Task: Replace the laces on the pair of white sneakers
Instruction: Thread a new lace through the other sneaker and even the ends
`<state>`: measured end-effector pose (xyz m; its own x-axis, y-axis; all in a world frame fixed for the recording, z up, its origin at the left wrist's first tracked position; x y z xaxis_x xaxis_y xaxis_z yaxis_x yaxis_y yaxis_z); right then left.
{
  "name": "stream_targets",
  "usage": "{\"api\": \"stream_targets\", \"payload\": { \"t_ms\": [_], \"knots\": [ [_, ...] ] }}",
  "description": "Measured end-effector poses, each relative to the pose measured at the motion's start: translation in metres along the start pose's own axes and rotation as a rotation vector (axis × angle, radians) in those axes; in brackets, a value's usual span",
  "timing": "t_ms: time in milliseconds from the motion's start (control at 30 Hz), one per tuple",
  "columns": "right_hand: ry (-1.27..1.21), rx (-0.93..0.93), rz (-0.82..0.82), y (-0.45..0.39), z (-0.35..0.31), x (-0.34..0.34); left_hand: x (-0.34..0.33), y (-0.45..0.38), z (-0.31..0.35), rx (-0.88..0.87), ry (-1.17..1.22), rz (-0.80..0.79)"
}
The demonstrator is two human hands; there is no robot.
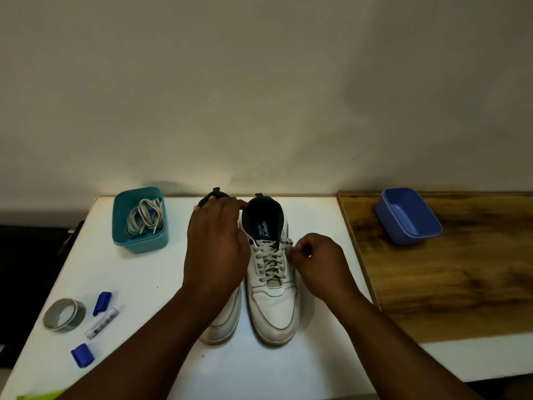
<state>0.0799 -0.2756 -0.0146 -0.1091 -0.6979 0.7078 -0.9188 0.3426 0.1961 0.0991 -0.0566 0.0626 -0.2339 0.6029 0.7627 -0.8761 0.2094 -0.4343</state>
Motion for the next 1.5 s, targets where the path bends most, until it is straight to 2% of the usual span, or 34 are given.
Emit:
{"api": "stream_targets", "payload": {
  "t_ms": [333,500,667,867,967,1133,1200,1300,1367,1433,1500],
  "knots": [
    [-0.043,0.096,0.007,0.004,-0.010,-0.004,0.001,0.004,0.006,-0.020,0.073,0.006],
    [-0.042,0.124,0.002,0.006,-0.012,-0.007,-0.012,0.005,0.012,-0.083,0.073,-0.072],
    [0.039,0.208,0.082,0.015,-0.025,0.003,-0.031,0.011,0.011,-0.082,0.016,-0.158],
    [0.138,0.260,0.027,0.018,-0.031,-0.003,-0.031,0.011,0.018,-0.096,0.059,-0.121],
    [0.194,0.257,-0.077,0.020,-0.034,-0.010,-0.034,0.011,0.027,-0.152,0.067,-0.116],
    [0.105,0.173,-0.256,0.025,-0.039,-0.002,-0.056,0.020,0.044,-0.296,-0.072,-0.248],
    [0.088,0.138,-0.241,0.025,-0.036,0.007,-0.058,0.021,0.045,-0.305,-0.082,-0.261],
    [0.130,0.275,0.038,0.029,-0.053,0.036,-0.046,0.017,0.037,-0.194,0.007,-0.207],
    [0.110,0.450,0.149,0.042,-0.075,0.045,-0.035,0.012,0.028,-0.026,0.256,-0.144],
    [0.153,0.621,0.106,0.061,-0.097,0.031,-0.032,0.010,0.019,0.223,0.644,-0.137],
    [0.205,0.738,-0.015,0.076,-0.109,0.010,-0.042,0.016,0.015,0.442,0.886,-0.258]
  ]
}}
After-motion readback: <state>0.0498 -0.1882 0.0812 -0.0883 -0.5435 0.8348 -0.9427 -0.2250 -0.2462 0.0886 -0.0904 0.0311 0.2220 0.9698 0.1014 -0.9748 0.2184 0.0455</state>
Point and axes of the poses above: each hand's wrist, its own y-axis away from the middle knuckle, its own x-axis out of the back of the hand, z = x × y, the point moved 10 cm from there along -y, towards the middle knuckle, and after that the axes turned 9 degrees about -x, right-handed, at the moved point
